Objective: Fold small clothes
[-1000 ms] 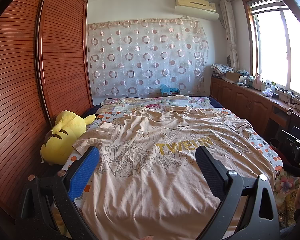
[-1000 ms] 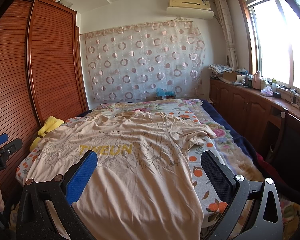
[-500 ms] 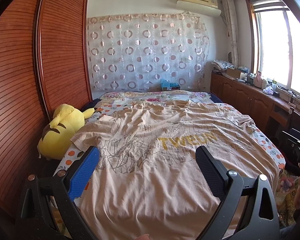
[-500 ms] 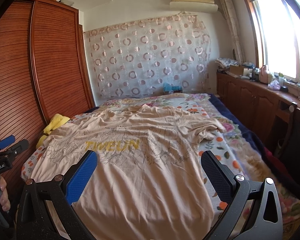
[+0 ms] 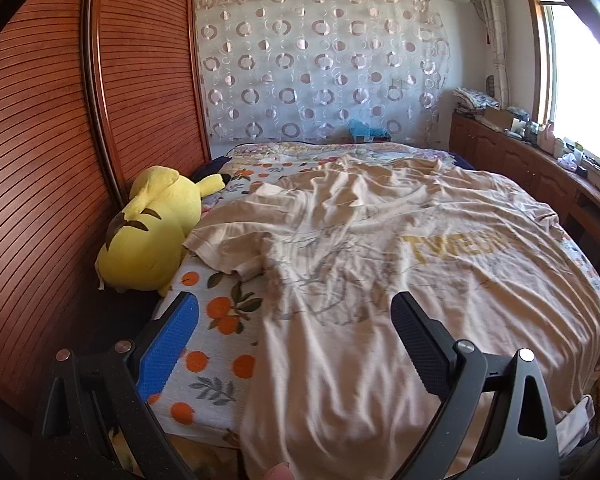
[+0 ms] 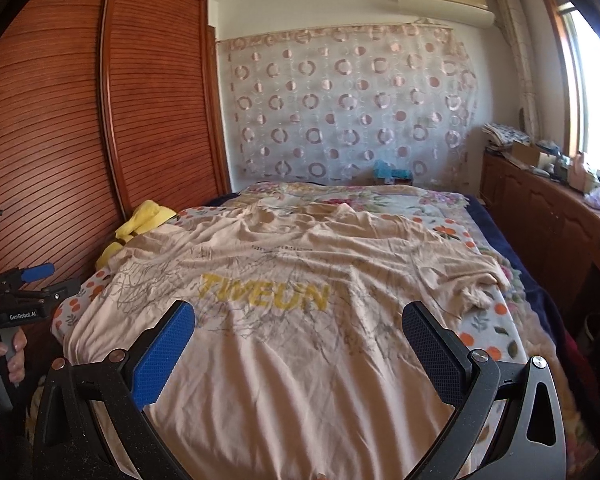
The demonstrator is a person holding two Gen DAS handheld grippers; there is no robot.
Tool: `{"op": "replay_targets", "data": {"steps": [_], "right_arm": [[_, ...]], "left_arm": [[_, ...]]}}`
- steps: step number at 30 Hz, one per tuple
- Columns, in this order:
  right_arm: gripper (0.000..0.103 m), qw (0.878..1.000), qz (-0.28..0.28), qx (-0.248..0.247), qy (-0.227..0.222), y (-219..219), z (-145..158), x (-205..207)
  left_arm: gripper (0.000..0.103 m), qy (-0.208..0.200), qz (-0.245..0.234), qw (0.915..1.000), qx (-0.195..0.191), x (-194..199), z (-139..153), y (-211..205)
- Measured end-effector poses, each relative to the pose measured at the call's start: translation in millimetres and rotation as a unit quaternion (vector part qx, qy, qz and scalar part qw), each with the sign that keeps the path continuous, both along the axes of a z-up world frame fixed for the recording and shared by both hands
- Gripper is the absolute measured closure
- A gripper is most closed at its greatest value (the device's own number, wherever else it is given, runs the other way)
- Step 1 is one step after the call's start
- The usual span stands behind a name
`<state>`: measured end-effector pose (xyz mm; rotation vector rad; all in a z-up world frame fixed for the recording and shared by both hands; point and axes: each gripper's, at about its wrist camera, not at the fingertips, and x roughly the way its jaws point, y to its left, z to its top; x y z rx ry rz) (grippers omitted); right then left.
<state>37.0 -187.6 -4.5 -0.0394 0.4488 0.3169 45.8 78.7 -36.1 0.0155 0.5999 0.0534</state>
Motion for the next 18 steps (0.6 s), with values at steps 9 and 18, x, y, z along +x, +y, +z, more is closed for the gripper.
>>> {"op": "replay_targets", "data": {"steps": [9,18], "right_arm": [[0.0,0.996,0.079,-0.031,0.022,21.5,-6.1,35.5],[0.0,0.982,0.15,-0.051,0.1,31.0,-25.2,88.0]], "left_arm": [[0.006,0.026,0.013,0.9992,-0.026,21.0,-15.7,56.5],[0.014,0.048,-0.008,0.9977,-0.048,67.8,-15.9,100.8]]}}
